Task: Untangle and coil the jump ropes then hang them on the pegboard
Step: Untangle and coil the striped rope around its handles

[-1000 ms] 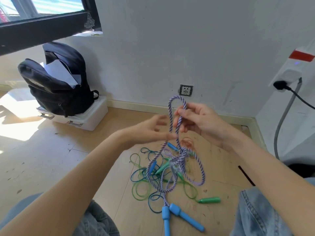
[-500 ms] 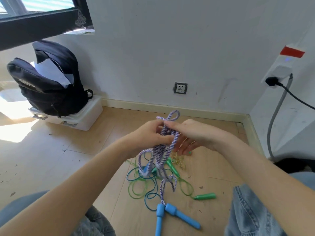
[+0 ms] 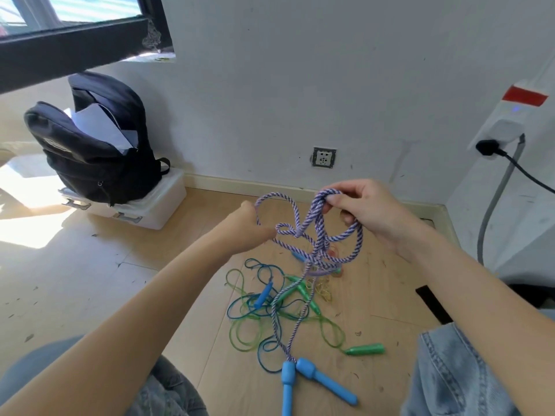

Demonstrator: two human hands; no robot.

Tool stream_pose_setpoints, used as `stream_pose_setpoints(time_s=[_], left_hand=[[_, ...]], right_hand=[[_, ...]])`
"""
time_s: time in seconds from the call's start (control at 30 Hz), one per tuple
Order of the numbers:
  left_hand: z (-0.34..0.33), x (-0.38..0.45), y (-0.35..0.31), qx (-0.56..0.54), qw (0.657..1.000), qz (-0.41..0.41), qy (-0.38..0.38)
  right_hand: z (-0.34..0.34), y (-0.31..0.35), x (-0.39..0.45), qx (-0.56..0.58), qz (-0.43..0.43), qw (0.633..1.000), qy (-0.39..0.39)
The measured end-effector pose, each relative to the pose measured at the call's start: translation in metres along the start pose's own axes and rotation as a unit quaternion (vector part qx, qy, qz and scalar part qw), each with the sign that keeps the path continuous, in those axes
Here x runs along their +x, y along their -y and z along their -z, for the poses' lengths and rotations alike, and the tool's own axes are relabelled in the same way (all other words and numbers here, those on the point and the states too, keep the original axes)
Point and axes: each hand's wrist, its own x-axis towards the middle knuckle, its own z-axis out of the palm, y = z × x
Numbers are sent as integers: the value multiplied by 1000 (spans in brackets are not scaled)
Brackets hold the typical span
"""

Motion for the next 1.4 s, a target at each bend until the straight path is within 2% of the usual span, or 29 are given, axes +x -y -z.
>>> stream_pose_setpoints(time_s=[0.1,0.2,0.27,0.4,0.43,0.5,0.6,0.63,0.7,0.8,0.9,1.0,1.17,1.23,1.3,1.33,1.37,1.4], left_hand=[[-1,-8,-14,-156,978,-134,27],[-1,-11,-19,-249,946,-182,97],[-3,-11,-18,-250,950,-171,73],[-9,-7,-16,-116,976,-182,-18],[-7,-6,-15,-95,978,-184,-13],[-1,-6,-13,-106,976,-184,52],[0,-12,-14,-213,944,-206,145],[-2,-14,-15,-230,937,-224,138],[-4,-14,-17,-209,947,-227,85],[7,-10,-15,-205,960,-182,51],[18,-8,-12,-221,963,-152,34],[19,-4,-10,-236,962,-140,-9],[20,-5,-16,-261,951,-166,-16],[21,-6,-16,-347,917,-190,42],[24,-8,-13,-413,879,-194,138],[25,-8,-10,-386,889,-187,159],[24,-6,-6,-305,923,-181,150],[20,-4,-2,-169,963,-178,111]], right_hand=[[-7,5,-4,19,26,998,48],[-6,8,-7,51,45,996,64],[-5,7,-8,63,44,996,55],[-5,7,-7,72,26,996,55],[-4,8,-7,57,28,996,61],[-4,8,-8,29,38,996,68],[-5,9,-9,27,67,994,85],[-7,9,-9,33,76,992,92],[-8,7,-8,26,81,992,98],[-3,-2,-2,-121,56,987,89],[-2,-13,4,-312,38,947,66],[-6,-18,10,-391,66,918,-9],[-4,-23,16,-362,74,922,-113],[-1,-25,17,-357,55,924,-128],[5,-25,18,-314,13,941,-123],[8,-24,18,-282,-9,953,-114],[10,-23,17,-225,-35,968,-105],[9,-21,16,-139,-68,984,-91]])
